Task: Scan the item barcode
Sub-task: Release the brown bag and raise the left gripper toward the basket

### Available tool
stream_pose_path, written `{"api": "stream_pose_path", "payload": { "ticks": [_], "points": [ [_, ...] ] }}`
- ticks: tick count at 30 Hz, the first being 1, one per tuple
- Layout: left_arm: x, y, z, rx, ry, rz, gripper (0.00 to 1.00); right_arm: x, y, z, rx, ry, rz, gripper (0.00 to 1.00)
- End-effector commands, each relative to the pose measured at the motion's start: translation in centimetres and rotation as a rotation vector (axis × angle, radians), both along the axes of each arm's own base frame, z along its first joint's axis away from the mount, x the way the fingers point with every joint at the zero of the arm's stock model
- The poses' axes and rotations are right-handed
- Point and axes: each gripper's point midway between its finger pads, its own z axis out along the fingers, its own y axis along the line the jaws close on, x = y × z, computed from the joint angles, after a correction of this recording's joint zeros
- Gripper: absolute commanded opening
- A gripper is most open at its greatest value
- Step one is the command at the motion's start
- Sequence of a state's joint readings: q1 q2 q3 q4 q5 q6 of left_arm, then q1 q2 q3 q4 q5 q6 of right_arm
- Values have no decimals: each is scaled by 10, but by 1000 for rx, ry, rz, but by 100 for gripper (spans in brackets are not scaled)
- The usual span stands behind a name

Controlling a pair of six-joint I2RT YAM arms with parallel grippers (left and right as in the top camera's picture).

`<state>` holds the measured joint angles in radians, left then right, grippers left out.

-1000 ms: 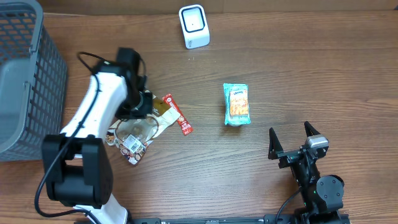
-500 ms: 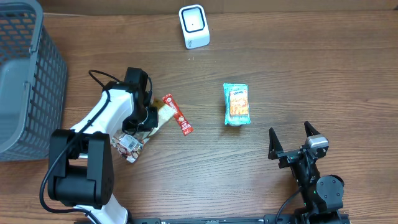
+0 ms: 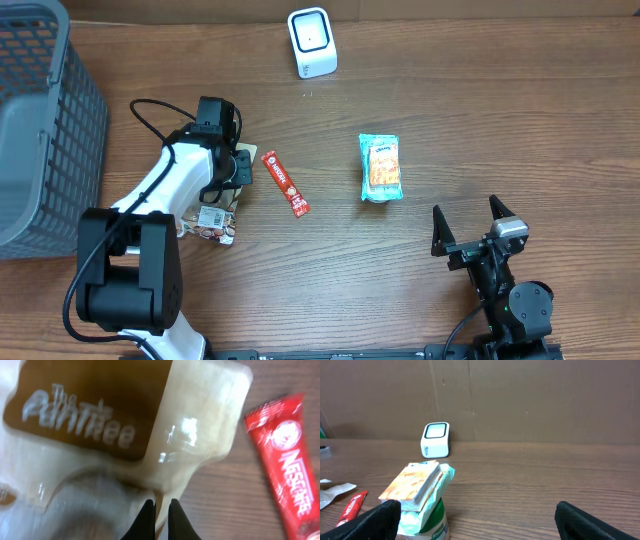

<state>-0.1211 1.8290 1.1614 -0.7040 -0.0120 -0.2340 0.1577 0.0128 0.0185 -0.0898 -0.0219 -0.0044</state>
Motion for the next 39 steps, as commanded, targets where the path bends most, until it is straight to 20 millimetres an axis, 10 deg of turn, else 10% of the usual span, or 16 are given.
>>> {"api": "stream_pose_path", "payload": {
  "ticks": [1,6,19,39],
  "points": [
    [20,6,35,2,-51,44,4,0,0,-1,-7,-7,1,100],
    [20,22,53,58,-34,72,4,0,0,-1,-7,-7,1,100],
    [-21,43,-17,57,76,135,5,0,0,-1,-7,-7,1,100],
    [50,47,5,26,-226,218,8,0,0,-1,-7,-7,1,100]
  ]
}}
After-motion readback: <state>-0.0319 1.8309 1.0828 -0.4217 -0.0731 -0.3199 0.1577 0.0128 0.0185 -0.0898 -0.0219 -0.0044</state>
